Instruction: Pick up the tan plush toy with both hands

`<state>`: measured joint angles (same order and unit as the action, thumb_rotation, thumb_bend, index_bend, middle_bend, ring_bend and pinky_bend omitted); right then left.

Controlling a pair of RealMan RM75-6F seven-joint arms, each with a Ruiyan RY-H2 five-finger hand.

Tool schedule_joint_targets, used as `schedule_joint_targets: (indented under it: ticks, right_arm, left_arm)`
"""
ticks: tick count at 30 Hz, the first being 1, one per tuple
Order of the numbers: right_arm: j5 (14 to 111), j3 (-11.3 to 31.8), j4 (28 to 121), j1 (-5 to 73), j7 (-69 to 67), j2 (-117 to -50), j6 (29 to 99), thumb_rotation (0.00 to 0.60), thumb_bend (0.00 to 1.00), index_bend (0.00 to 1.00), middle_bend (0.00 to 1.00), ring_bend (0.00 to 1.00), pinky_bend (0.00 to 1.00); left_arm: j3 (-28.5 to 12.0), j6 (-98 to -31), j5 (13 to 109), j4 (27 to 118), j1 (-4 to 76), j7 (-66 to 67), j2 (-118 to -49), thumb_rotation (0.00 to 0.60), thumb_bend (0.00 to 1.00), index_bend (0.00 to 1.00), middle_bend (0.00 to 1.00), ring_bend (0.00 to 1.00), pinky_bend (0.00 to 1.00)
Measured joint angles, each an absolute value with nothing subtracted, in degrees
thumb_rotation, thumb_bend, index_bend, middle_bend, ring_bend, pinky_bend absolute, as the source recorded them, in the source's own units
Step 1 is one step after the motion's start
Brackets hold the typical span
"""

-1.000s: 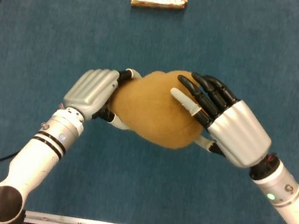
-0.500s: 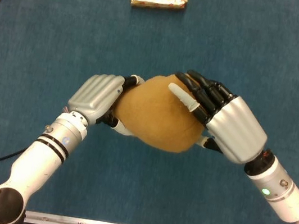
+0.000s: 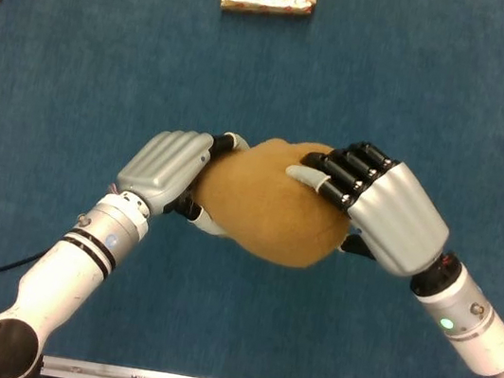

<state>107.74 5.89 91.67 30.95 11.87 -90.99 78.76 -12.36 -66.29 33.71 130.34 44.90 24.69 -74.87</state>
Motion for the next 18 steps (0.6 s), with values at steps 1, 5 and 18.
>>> schedule_joint_targets:
  ticks: [1, 5, 18]
  right_arm:
    - [107.8, 5.88, 91.41, 30.95, 11.76, -91.16, 79.05, 0.6, 0.0, 0.54, 0.58, 0.6, 0.49]
    - [107.96, 5.77, 90.42, 30.98, 11.07, -91.88, 80.12, 0.6, 0.0, 0.62, 0.64, 0.65, 0.53]
    - [107.77, 5.35, 89.83, 31.08, 10.24, -92.11, 81.51, 0.6, 0.0, 0.66, 0.67, 0.68, 0.58]
  left_arm:
    - [-12.27, -66.28, 33.74, 130.35, 44.93, 24.51, -74.84, 0.6, 0.25, 0.82, 0.94, 0.78, 0.93]
    - [-11.98, -66.11, 34.02, 130.4, 45.06, 23.65, -74.7, 0.6, 0.25, 0.81, 0.93, 0.78, 0.93]
    - [-11.15, -63.04, 36.84, 129.79, 44.64, 18.96, -73.28, 0.6, 0.25, 0.61, 0.67, 0.59, 0.84]
